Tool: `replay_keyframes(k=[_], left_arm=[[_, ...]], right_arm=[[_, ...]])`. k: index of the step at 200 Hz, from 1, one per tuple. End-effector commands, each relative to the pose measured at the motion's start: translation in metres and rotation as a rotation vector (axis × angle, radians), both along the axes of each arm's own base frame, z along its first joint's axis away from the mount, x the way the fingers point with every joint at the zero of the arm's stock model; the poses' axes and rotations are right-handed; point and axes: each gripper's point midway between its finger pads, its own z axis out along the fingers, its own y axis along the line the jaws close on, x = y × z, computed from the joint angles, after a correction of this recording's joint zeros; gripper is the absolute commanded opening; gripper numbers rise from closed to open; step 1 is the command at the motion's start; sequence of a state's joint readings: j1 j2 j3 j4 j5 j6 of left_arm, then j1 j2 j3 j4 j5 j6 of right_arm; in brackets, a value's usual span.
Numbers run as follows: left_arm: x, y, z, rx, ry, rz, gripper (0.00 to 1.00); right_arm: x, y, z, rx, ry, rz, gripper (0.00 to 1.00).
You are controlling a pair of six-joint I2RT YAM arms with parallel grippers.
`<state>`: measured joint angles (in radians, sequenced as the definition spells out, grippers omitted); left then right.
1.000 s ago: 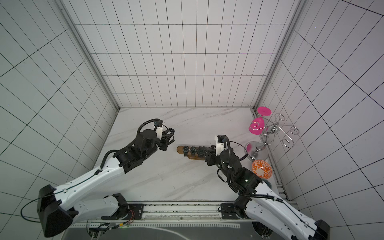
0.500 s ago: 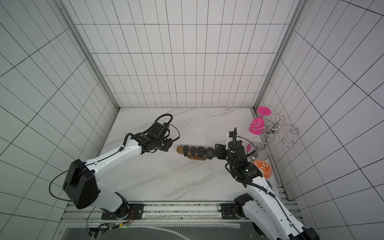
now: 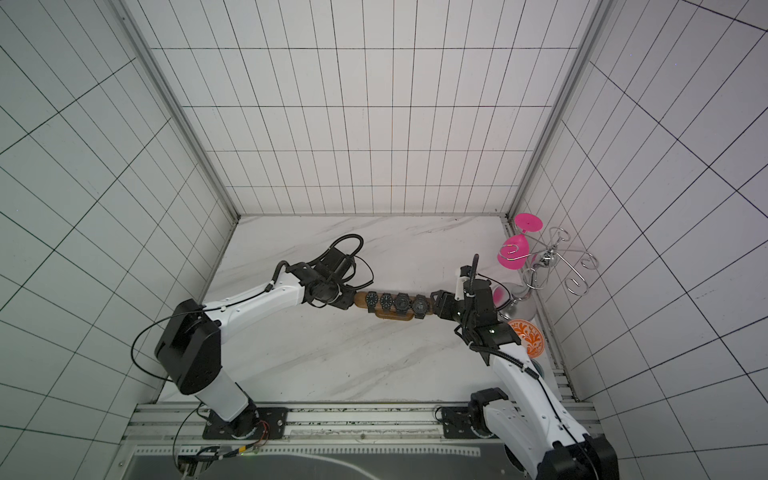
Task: Place watch on stand
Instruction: Place the watch on the stand.
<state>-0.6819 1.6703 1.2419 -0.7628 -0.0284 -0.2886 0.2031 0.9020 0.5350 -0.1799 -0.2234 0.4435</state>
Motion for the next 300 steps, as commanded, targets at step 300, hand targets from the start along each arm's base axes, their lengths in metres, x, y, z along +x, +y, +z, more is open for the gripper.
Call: replay_keyframes(k=[300], left_arm=[[0.005,-0.051,0.012,-0.076,0.007,-0.056,0.43]], right_arm=[[-0.01,0.019,-0.053,0.092,0.085,0.101,0.64]])
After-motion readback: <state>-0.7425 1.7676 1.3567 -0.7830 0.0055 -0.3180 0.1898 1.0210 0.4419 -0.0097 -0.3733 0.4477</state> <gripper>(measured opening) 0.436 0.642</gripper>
